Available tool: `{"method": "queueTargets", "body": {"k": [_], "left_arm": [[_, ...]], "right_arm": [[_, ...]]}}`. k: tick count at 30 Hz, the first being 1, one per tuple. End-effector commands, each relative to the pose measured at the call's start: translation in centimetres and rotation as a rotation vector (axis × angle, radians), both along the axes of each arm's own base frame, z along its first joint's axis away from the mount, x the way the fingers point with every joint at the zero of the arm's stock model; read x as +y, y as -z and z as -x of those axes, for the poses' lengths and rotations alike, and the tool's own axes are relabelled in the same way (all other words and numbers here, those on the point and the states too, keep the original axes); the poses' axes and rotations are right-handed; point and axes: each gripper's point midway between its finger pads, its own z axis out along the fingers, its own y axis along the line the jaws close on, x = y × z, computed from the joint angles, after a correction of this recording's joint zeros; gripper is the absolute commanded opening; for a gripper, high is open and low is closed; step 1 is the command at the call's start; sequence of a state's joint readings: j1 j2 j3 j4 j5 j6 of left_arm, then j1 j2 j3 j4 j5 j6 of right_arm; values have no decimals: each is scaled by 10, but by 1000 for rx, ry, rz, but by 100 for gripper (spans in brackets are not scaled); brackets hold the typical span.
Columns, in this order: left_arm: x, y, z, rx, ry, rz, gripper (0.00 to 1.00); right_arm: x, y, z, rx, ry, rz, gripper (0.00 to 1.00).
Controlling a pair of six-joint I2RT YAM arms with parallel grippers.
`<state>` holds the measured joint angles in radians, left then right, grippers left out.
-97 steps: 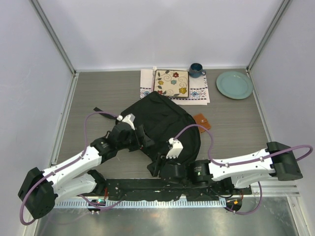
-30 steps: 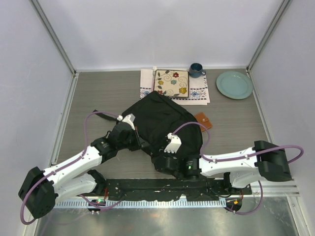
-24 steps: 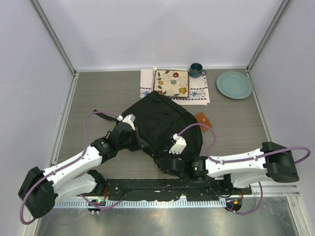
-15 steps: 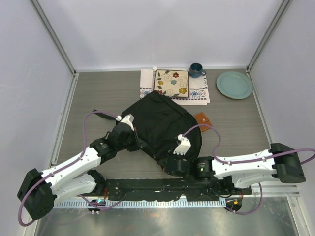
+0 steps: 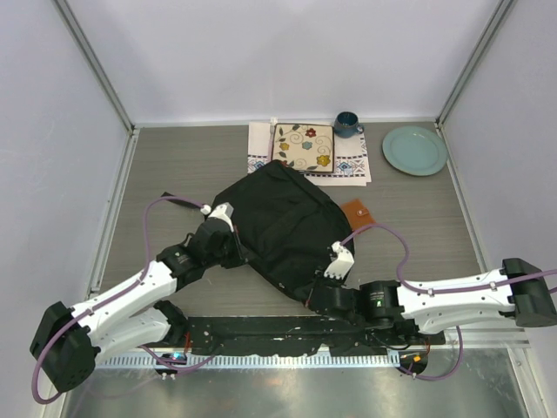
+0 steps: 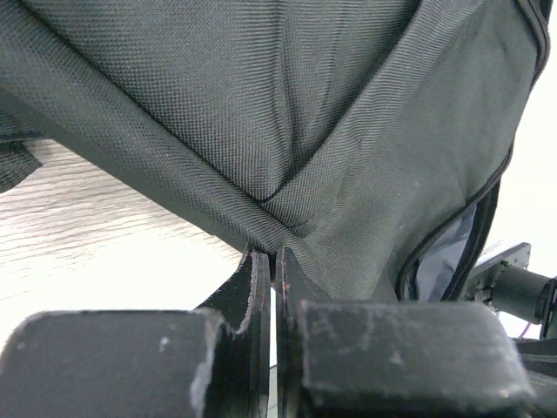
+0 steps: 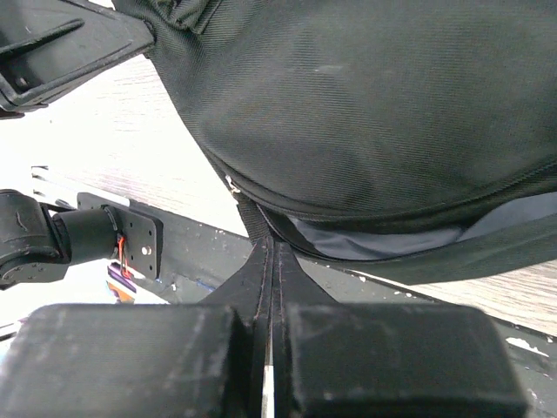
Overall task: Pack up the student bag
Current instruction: Zip the student bag at the center of the board.
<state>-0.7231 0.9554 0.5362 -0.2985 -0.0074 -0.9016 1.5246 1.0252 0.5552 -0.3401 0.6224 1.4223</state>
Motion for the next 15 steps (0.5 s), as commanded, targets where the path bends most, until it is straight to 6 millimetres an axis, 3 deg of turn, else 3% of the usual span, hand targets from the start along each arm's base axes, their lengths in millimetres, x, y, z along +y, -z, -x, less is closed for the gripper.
{"method": "queueTargets", "body": {"k": [1,9,10,11,15], "left_arm": [[17,-18,-22,-98,-67,-48,0],[46,-12,-22,-68,-115,-56,2],[46,-12,-21,-62,-116,-52,7],[46,-11,-17,-48,-106,-50,27],[40,-21,-3,-36,-96,39,63]], "right_arm": [[-13,-2,-2,-4,29,-9,0],[7,4,4,7,-15,-59,0],[13,4,4,-4,-26,-57,0],[18,0,3,-9,-29,-67,0],[29,-7,2,-33,-42,-74,0]]}}
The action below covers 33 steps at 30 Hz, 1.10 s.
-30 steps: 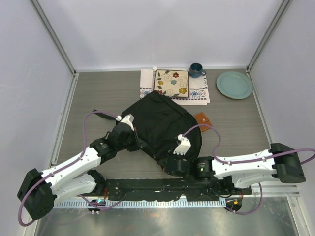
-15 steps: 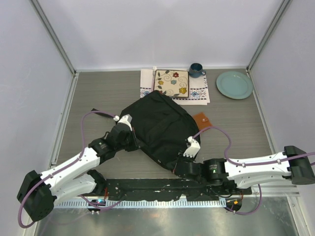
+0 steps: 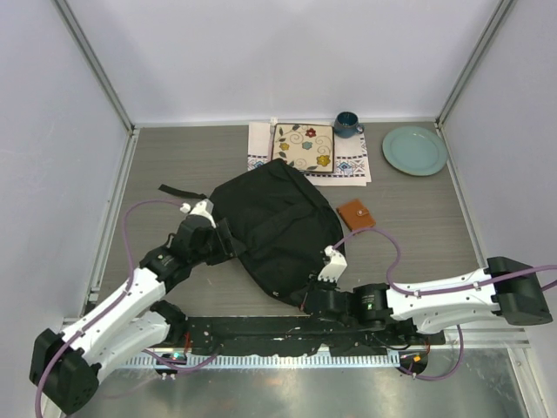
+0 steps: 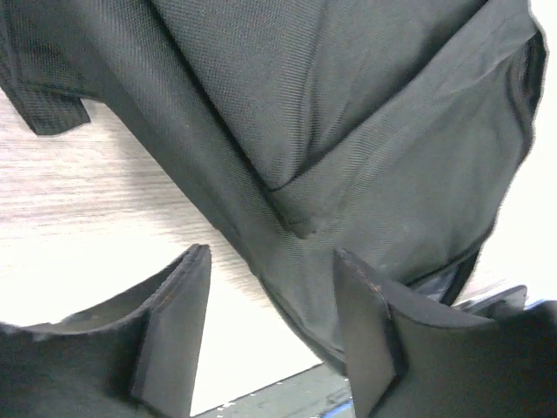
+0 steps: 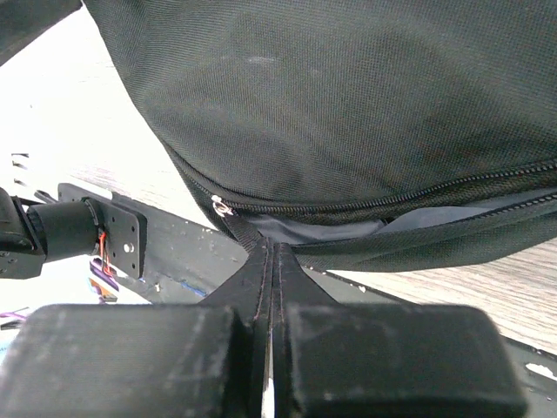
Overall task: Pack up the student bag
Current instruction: Zip the student bag at the center of the board.
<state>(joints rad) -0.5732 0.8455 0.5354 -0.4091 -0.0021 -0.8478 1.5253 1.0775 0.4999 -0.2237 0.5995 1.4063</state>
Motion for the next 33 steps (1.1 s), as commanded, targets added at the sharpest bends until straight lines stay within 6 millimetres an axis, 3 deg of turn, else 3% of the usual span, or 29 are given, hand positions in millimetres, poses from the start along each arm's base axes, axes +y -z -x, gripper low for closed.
{"method": "queueTargets", "body": {"k": [1,2,5,7,13,20,24,25,27,28,30,31,33], "left_arm": [[-3,-14,12,-16,14,84,70],[-3,-9,18,11,5,107,76],[-4,-9,32,35,-9,176,82],[-8,-13,41,47,-2,247,83],[-17,2,64,123,-34,357,83],[-26,0,66,104,-82,391,82],[-46,3,64,106,-63,395,80],[-56,-4,64,88,-37,411,79],[-61,-2,61,74,-38,384,74],[-67,0,60,76,-27,367,61],[-70,4,58,70,-20,341,47],[-71,10,57,80,-20,319,32],[-69,16,56,78,-23,291,15]], "right_arm": [[24,-27,-2,-44,-16,-82,0],[23,-29,-4,-49,-13,-86,0],[23,-33,-4,-62,-17,-104,0],[20,-33,-4,-62,-18,-105,0],[8,-30,-8,-71,-3,-103,0],[2,-30,-11,-70,10,-115,0],[3,-30,-11,-67,3,-112,0],[3,-30,-10,-65,0,-111,0],[1,-29,-10,-62,0,-106,0],[1,-29,-10,-62,-1,-105,0],[0,-28,-11,-61,-1,-100,0],[-1,-28,-10,-59,-2,-98,0],[-3,-25,-11,-55,1,-89,0]]}}
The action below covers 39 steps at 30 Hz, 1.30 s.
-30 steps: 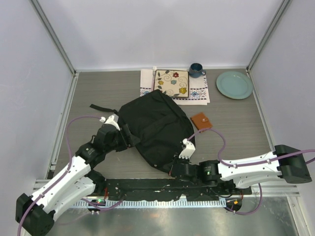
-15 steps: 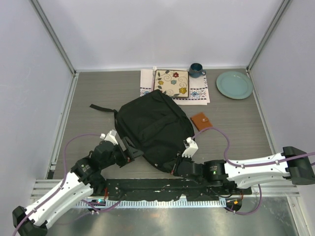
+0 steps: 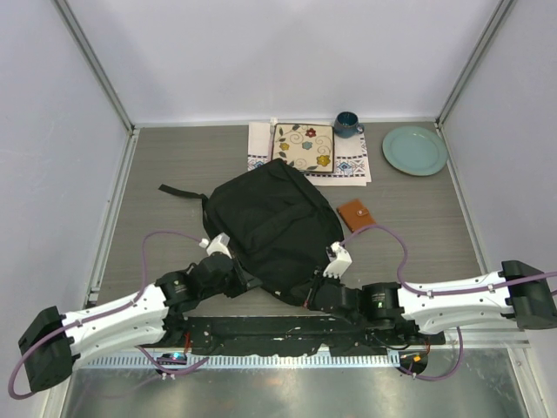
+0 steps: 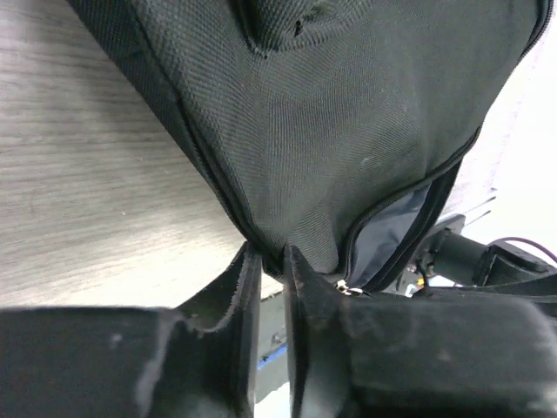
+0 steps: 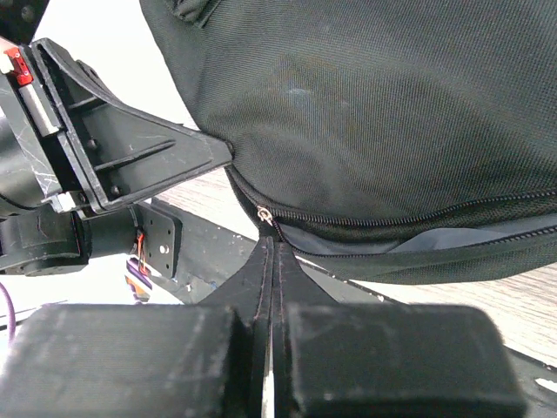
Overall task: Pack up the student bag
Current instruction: Zip the student bag at the center of the board.
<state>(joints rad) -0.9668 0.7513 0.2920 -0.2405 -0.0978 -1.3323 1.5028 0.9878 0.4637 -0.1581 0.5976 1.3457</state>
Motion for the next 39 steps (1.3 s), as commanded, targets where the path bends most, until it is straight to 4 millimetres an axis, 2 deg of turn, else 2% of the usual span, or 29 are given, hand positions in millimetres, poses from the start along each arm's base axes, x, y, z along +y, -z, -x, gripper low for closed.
{"method": "queueTargets", "body": {"k": [1,3,5,6,12,16,21,25,26,28,29,32,34,37,39], "left_arm": [[-10,-22,-23,-101,-45,32,10],[-2,-13,-23,-97,-66,1,0],[5,-12,-23,-105,-84,-10,0],[15,-4,-22,-97,-104,-53,0],[52,6,-17,-111,-169,-146,0],[67,6,-15,-120,-199,-176,0],[100,0,-10,-125,-247,-287,0],[104,-6,-9,-137,-257,-270,0],[101,-5,-8,-132,-253,-255,3],[95,-9,-8,-138,-244,-212,19],[89,-12,-10,-145,-241,-178,35],[71,-25,-9,-152,-204,-87,60],[66,-29,-7,-146,-176,-84,67],[66,-53,-10,-181,-131,-142,74],[75,-55,-9,-204,-71,-257,76]], "right_arm": [[-4,-5,-4,-8,17,-8,0],[-8,-2,-5,-2,23,-4,0],[-12,0,-6,2,35,-1,0],[-15,0,-6,3,40,-4,0],[-30,-1,-12,1,69,3,0],[-39,-1,-17,-8,83,18,0],[-48,0,-22,-16,100,36,0],[-52,0,-24,-19,106,39,0],[-52,0,-24,-20,105,41,0],[-50,-1,-24,-24,97,45,0],[-47,-3,-23,-25,88,45,0],[-40,-4,-22,-29,67,43,0],[-35,-4,-22,-33,59,41,0],[-31,-3,-23,-39,54,50,0],[-29,-6,-24,-45,52,49,0]]}}
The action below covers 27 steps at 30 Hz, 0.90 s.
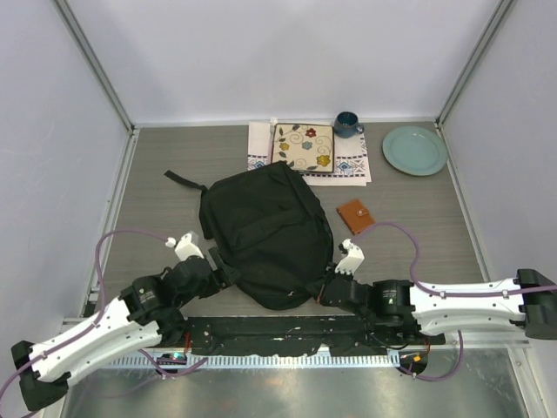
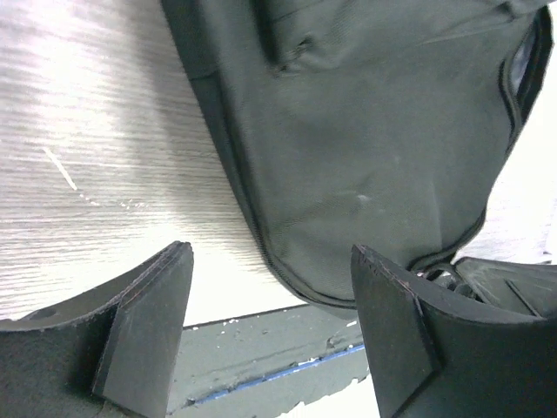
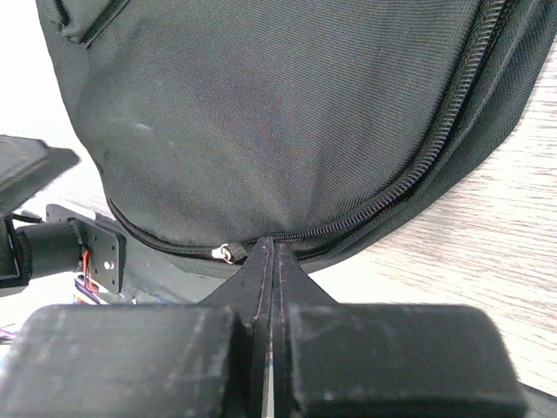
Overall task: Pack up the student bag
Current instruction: Zip the student bag at the center of the board.
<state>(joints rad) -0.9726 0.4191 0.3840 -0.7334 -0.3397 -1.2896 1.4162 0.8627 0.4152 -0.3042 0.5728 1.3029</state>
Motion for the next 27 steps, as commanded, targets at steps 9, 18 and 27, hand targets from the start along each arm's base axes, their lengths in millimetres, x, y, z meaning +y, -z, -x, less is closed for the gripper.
{"method": "queueTargets", "body": {"k": [9,18,27], "left_arm": [[-63,-95,-14,-290,548,-236,81],[-123,-78,20,-355,896,-251,82],[-152,-48,46,-349,1032,-353,82]], "right_arm": [[7,-26,-15,-57,31,-64,0],[2,-29,-23,-54,53,-72,0],[0,-32,-27,-51,63,-89,0]]}}
